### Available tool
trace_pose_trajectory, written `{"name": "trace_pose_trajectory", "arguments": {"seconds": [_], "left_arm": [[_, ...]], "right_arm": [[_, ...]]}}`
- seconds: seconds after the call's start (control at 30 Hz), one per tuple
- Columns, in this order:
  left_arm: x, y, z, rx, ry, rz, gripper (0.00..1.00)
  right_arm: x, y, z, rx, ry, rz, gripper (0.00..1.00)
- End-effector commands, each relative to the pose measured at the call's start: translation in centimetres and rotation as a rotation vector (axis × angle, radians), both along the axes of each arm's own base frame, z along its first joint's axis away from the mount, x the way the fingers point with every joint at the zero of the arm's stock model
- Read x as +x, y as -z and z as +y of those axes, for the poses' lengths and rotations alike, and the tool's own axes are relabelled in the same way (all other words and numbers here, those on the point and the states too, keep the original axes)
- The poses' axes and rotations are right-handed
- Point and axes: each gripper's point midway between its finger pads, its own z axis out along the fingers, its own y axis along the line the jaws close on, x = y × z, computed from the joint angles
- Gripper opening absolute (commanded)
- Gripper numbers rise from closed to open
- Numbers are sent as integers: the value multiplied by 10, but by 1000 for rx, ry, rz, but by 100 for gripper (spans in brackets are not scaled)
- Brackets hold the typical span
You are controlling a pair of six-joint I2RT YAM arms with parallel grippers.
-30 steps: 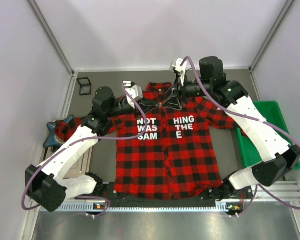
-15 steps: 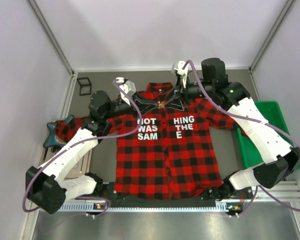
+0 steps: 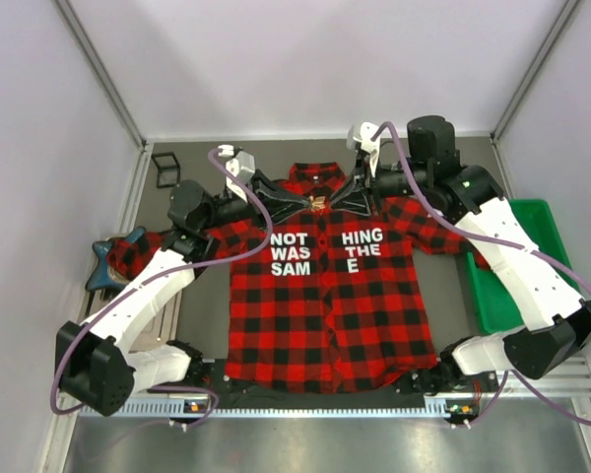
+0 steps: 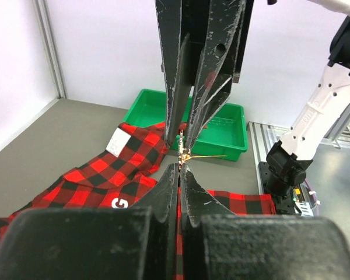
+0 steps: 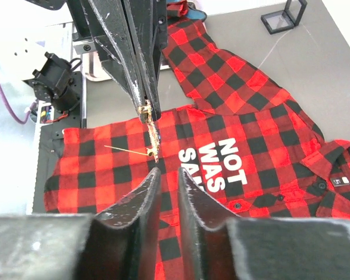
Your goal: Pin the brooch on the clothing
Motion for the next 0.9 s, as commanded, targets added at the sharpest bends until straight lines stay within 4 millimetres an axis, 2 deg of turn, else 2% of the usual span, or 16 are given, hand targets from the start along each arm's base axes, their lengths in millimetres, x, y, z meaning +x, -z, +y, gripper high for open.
{"name": "trace_pose_trajectory", "arguments": {"seconds": [0.0, 0.13, 0.2, 0.27, 0.47, 0.77, 0.87], "left_arm": [[-12, -12, 0, -32, 51, -56, 0], [-15, -8, -1, -15, 73, -62, 0], [-16, -4, -1, -3, 78, -77, 0], [-16, -2, -1, 3, 79, -76, 0], [-16, -1, -3, 0, 90, -74, 0], [-17, -2, -5, -2, 103, -85, 0], [-18, -3, -6, -2, 105, -92, 0]], "right_arm": [[-14, -21, 0, 55, -75, -83, 16], [-22, -26, 1, 76, -114, -76, 18], [-27, -33, 1, 92, -129, -75, 27], [-31, -40, 2, 107, -147, -76, 31], [-32, -46, 4, 121, -160, -58, 27], [-24, -39, 14, 104, -150, -27, 20], [-19, -33, 15, 90, -133, -19, 20]]}}
